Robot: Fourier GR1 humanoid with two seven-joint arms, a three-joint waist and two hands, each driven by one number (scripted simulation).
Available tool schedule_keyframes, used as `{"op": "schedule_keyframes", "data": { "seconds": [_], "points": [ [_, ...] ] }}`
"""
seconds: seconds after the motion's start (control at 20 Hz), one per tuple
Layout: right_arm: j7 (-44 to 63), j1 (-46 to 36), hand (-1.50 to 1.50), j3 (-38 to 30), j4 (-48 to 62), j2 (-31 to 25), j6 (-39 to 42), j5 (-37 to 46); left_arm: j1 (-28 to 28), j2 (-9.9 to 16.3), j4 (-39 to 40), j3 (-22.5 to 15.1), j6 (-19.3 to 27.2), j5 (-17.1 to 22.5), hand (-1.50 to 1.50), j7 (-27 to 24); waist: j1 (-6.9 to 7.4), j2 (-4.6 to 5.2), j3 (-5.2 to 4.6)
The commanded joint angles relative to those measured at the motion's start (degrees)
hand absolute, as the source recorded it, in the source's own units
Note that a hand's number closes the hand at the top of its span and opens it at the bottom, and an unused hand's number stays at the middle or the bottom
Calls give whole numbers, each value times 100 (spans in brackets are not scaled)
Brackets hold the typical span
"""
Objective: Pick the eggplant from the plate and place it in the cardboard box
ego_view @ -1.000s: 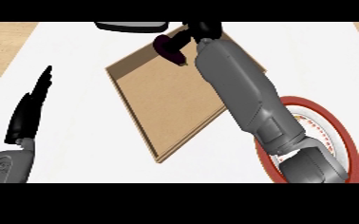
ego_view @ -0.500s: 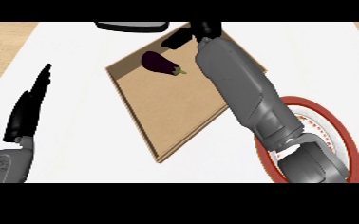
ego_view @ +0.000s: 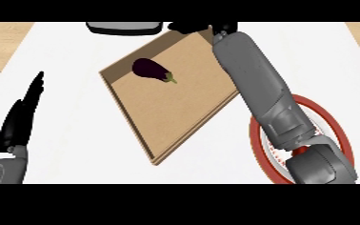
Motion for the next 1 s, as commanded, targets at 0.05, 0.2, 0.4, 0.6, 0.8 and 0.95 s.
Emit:
{"op": "schedule_keyframes", "data": {
  "seconds": [0.05,0.2,0.4,0.6,0.8,0.95],
  "points": [
    [-364,408,-150,-406,-420,-433,537,-442,90,30,-98,164,-63,100,0,140,-159,-54,2],
    [-300,937,-150,-406,-967,-810,756,-501,48,34,-306,180,2,45,0,462,-257,-96,4],
    [-12,1776,-150,-330,-1894,-1211,1204,-600,136,-114,29,175,76,-17,0,72,-351,-113,-1],
    [193,2362,-150,-470,-2582,-1952,1920,-824,402,-122,180,290,105,-12,0,-258,-371,-112,-5],
    [237,3271,-150,-389,-3516,-2192,2371,-918,303,-156,-271,198,160,-157,0,135,-312,-98,-1],
    [615,3530,-150,-469,-4003,-2668,2980,-1100,143,-240,-34,149,173,-224,0,18,-317,-87,-4]
  ]
}}
